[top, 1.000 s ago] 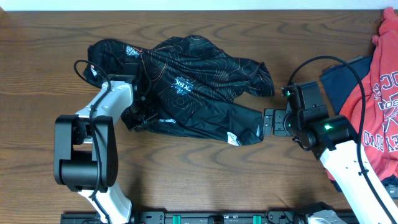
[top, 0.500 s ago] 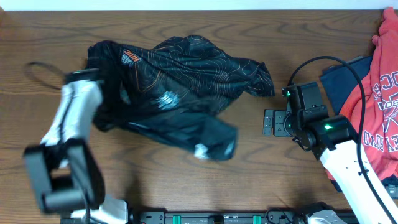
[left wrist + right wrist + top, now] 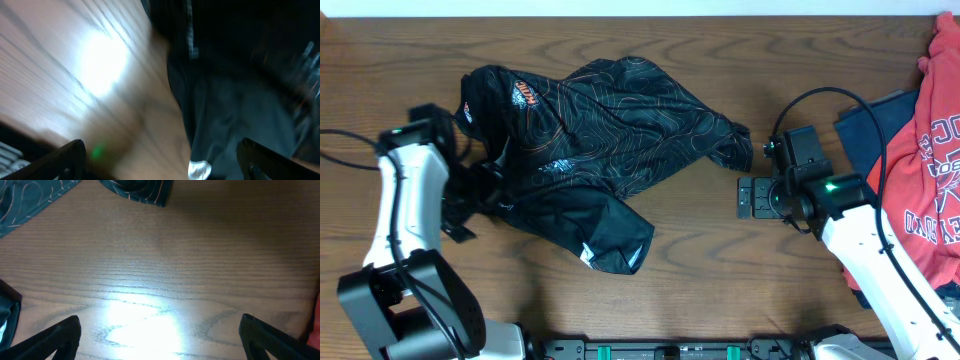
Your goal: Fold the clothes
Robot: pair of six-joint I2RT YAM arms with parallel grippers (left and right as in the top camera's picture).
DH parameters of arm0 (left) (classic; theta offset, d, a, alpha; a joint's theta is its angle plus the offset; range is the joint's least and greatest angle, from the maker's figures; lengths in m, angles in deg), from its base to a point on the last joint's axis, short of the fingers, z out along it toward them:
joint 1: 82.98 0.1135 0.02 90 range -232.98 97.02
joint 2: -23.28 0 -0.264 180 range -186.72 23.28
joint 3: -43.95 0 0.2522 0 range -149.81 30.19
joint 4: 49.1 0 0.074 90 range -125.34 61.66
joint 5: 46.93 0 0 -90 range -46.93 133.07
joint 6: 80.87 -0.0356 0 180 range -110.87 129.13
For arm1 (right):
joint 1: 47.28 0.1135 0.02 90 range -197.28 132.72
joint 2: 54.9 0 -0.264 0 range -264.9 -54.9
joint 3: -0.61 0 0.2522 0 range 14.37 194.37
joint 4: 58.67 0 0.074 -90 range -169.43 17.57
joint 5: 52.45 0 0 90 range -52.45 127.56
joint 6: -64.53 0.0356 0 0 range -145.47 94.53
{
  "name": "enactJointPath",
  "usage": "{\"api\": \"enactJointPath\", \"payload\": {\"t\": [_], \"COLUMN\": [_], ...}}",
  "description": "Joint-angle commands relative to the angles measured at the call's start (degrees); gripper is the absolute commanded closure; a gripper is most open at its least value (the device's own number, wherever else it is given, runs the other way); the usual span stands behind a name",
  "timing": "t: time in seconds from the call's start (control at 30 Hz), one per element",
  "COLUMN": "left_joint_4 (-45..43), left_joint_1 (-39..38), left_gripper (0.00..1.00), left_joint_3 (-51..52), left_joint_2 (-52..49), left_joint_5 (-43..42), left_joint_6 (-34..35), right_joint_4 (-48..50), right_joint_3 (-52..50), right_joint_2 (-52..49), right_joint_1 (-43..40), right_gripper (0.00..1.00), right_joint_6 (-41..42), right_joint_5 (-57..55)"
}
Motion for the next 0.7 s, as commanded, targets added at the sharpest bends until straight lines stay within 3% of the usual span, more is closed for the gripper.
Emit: {"api": "enactJointPath", "payload": {"t": [0.0, 0.13, 0.37, 0.63, 0.67], "left_joint_4": [-0.1, -5.3, -17.0, -30.7, -32.2], "left_joint_1": [-3.9, -9.4, -17.5, -24.7, -25.5], "left_gripper": [0.02, 0.02, 0.02, 0.01, 0.05], "left_joint_3": [3.1, 7.8, 17.4, 23.6, 24.0], "left_joint_2": [-0.5, -0.5, -0.5, -0.5, -0.5], "left_joint_5": [-2.8, -5.9, -6.5, -7.5, -7.5], "left_joint_6": [-1.3, -0.4, 9.1, 12.5, 12.9], "right_joint_4": [0.2, 0.6, 0.5, 0.5, 0.5], "right_joint_3": [0.4, 0.4, 0.4, 0.4, 0.4], "right_joint_2": [-0.2, -0.2, -0.2, -0.2, -0.2], "right_joint_1": [-0.4, -0.4, -0.4, -0.4, -0.4], "right_gripper": [0.01, 0.01, 0.01, 0.01, 0.01], "right_joint_6": [0.8, 0.8, 0.8, 0.8, 0.8], "right_joint_5": [0.3, 0.3, 0.3, 0.3, 0.3]}}
